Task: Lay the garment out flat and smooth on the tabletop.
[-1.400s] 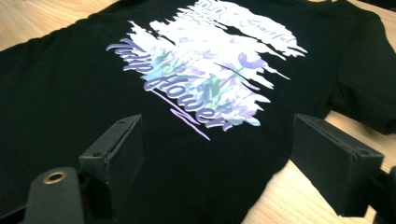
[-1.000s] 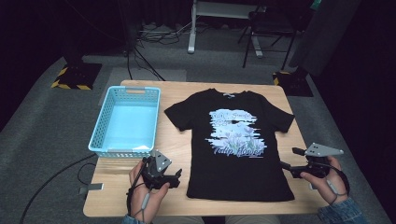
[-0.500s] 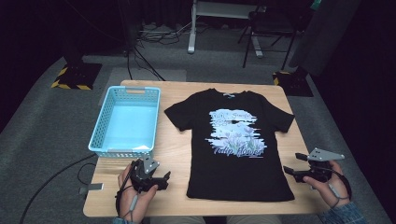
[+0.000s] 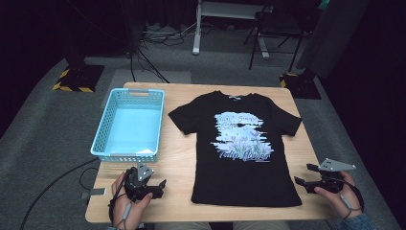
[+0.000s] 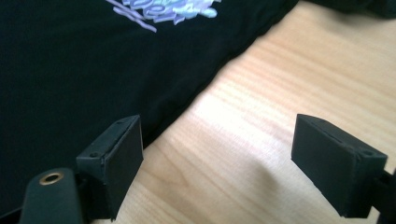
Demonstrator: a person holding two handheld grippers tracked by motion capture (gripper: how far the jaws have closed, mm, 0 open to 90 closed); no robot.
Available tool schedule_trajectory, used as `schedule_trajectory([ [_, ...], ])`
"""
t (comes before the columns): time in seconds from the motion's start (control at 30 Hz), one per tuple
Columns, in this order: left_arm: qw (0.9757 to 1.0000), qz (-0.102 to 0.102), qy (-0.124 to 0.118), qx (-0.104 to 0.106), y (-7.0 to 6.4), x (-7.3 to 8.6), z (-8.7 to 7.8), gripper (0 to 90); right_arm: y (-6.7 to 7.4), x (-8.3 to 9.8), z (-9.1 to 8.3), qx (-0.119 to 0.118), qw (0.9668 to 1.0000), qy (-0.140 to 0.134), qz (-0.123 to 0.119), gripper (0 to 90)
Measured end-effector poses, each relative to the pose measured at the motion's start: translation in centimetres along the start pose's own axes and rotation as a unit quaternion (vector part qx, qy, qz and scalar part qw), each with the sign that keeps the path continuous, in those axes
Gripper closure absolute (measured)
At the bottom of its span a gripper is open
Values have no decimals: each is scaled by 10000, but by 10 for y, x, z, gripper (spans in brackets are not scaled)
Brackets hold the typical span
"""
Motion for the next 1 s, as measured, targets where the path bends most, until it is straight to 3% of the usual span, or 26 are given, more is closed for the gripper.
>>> schedule_trajectory([
  [0.27, 9999, -108, 95, 65, 2, 9, 2, 97, 2, 15, 8, -56, 9999, 119, 58, 140],
  [0.3, 9999, -104, 97, 79, 2, 9, 3, 88, 2, 16, 9, -75, 9999, 33, 70, 128],
  [0.53, 9999, -90, 107, 92, 2, 9, 3, 75, 8, 16, 9, -193, 9998, 2, -98, 117],
  [1.0, 9998, -85, 115, 101, 1, 10, 2, 73, 8, 16, 10, -227, 9997, 8, -85, 111],
])
Point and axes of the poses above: each handheld gripper's, and its own axes: z roughly forward along the jaws, x roughly out of its underside, y roughly to its left, the point moved 7 cm from there along z, roughly forward along the jaws, and after that the axes turned 4 degrees about -x, right-handed, at the moved point
